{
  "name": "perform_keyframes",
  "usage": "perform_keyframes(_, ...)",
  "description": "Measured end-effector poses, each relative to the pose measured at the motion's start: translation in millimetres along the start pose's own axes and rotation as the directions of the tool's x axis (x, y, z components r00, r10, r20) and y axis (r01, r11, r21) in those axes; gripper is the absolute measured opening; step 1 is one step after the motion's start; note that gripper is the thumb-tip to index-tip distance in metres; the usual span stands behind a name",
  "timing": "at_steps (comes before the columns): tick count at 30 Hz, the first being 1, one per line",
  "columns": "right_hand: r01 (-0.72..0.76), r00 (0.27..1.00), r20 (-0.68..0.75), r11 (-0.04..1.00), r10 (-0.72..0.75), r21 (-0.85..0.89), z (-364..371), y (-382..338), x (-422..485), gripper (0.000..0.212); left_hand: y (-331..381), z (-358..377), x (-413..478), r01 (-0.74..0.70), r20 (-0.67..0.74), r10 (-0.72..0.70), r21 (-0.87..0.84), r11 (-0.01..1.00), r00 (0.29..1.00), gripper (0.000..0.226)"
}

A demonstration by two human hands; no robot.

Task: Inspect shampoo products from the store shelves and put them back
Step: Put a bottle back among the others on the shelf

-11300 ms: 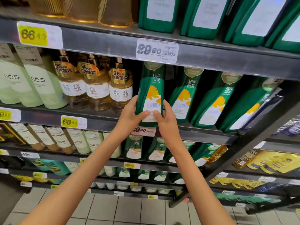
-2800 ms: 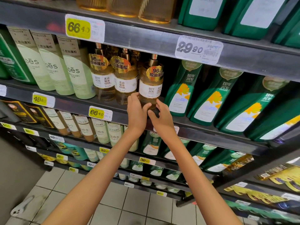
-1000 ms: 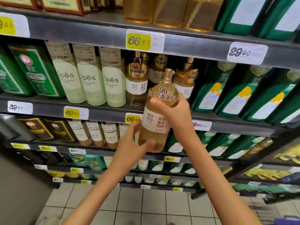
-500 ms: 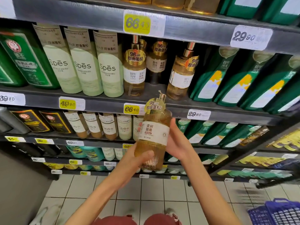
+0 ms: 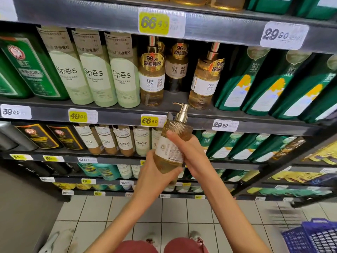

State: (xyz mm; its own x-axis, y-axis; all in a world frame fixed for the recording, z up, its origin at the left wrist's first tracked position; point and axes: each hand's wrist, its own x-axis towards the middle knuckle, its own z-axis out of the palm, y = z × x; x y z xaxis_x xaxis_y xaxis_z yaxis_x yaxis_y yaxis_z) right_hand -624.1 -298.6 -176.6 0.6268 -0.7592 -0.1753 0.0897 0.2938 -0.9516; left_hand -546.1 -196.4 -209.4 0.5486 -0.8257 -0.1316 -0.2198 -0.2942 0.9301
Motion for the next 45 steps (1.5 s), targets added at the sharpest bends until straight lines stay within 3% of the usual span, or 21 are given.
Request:
perform_keyframes(2, -0.042, 0.998, 0.045, 0.999, 0.043, -0.015, -3.4, -3.8, -0.6, 0.052, 1.3, -3.0, 1.4, 0.008, 0.019, -0.006, -0.064, 0.998, 1.000, 0.063)
perform_keyframes(4, -0.131, 0.984, 0.122, 0.991, 0.129, 0.003, -10.1, -8.4, -0.7, 0.059, 3.0, -10.1, 2.0, 0.058, 0.139, -0.031, -0.196, 0.979, 0.990, 0.060)
perform_keyframes(7, -0.209, 0.946, 0.284, 0.966, 0.158, 0.156, -16.8, -14.2, -1.3, 0.071, 7.4, -21.1, 1.9, 0.123, 0.377, 0.039, -0.396, 0.910, 0.926, 0.083)
perform_keyframes(9, -0.202, 0.922, 0.375, 0.944, 0.093, 0.262, -20.0, -15.5, -1.1, 0.066, 6.6, -26.0, 3.6, 0.160, 0.457, 0.061, -0.429, 0.889, 0.887, 0.096)
perform_keyframes(11, -0.176, 0.921, 0.386, 0.940, 0.052, 0.292, -19.9, -16.8, -1.6, 0.054, 4.3, -30.4, 6.2, 0.164, 0.482, 0.068, -0.422, 0.892, 0.874, 0.095)
perform_keyframes(14, -0.121, 0.967, 0.246, 0.974, 0.072, 0.190, -14.9, -19.9, -3.1, 0.041, 3.1, -35.3, 11.0, 0.135, 0.394, 0.011, -0.340, 0.931, 0.919, 0.079)
perform_keyframes(18, -0.036, 0.998, 0.042, 0.999, 0.038, -0.038, -1.9, -17.4, -2.0, 0.029, 11.5, -27.6, 15.5, -0.009, 0.200, 0.023, -0.073, 0.997, 0.980, 0.082)
perform_keyframes(22, 0.034, 0.996, 0.089, 0.964, -0.011, -0.263, 4.4, -16.3, -4.1, 0.030, 8.2, -15.8, 13.7, -0.050, 0.100, 0.057, -0.073, 0.996, 0.993, 0.052)
perform_keyframes(25, -0.026, 0.983, 0.170, 0.975, 0.065, -0.222, -5.0, -17.1, -6.1, 0.070, 5.7, -24.9, 9.7, 0.052, 0.164, -0.007, -0.277, 0.960, 0.986, 0.048)
perform_keyframes(27, -0.096, 0.964, 0.232, 0.985, 0.128, -0.144, -8.9, -10.3, -7.9, 0.101, 7.7, -32.1, 6.3, 0.117, 0.291, 0.011, -0.420, 0.900, 0.957, 0.057)
perform_keyframes(28, -0.130, 0.950, 0.272, 0.986, 0.153, -0.102, -8.3, -5.3, -9.1, 0.105, 10.1, -35.2, 4.9, 0.146, 0.347, 0.035, -0.481, 0.864, 0.937, 0.067)
perform_keyframes(31, -0.217, 0.916, 0.354, 0.975, 0.189, 0.041, -5.0, 4.9, -10.9, 0.087, 14.4, -39.6, 4.8, 0.225, 0.453, 0.088, -0.591, 0.774, 0.887, 0.088)
perform_keyframes(35, -0.186, 0.935, 0.318, 0.981, 0.159, 0.055, -3.6, 6.2, -9.8, 0.041, 9.6, -38.6, 6.9, 0.231, 0.472, 0.124, -0.624, 0.747, 0.873, 0.082)
perform_keyframes(37, -0.161, 0.949, 0.282, 0.986, 0.139, 0.054, -1.8, 5.9, -9.3, 0.033, 4.2, -37.1, 8.3, 0.212, 0.463, 0.144, -0.632, 0.746, 0.875, 0.081)
perform_keyframes(39, -0.128, 0.959, 0.263, 0.989, 0.103, 0.077, 0.8, 4.0, -10.3, 0.037, 0.8, -37.7, 7.6, 0.195, 0.452, 0.145, -0.623, 0.758, 0.880, 0.069)
perform_keyframes(41, -0.083, 0.974, 0.217, 0.995, 0.069, 0.059, 4.3, 2.6, -11.8, 0.051, 2.9, -37.3, 7.6, 0.132, 0.373, 0.080, -0.511, 0.849, 0.924, 0.058)
perform_keyframes(43, -0.051, 0.989, 0.137, 0.999, 0.052, -0.011, 9.0, 2.6, -12.3, 0.063, 6.5, -34.5, 9.1, 0.050, 0.240, 0.028, -0.313, 0.949, 0.970, 0.072)
perform_keyframes(45, -0.038, 0.995, 0.094, 0.998, 0.042, -0.044, 10.0, 6.2, -11.1, 0.067, 9.8, -32.0, 8.6, -0.010, 0.164, 0.054, -0.261, 0.965, 0.985, 0.073)
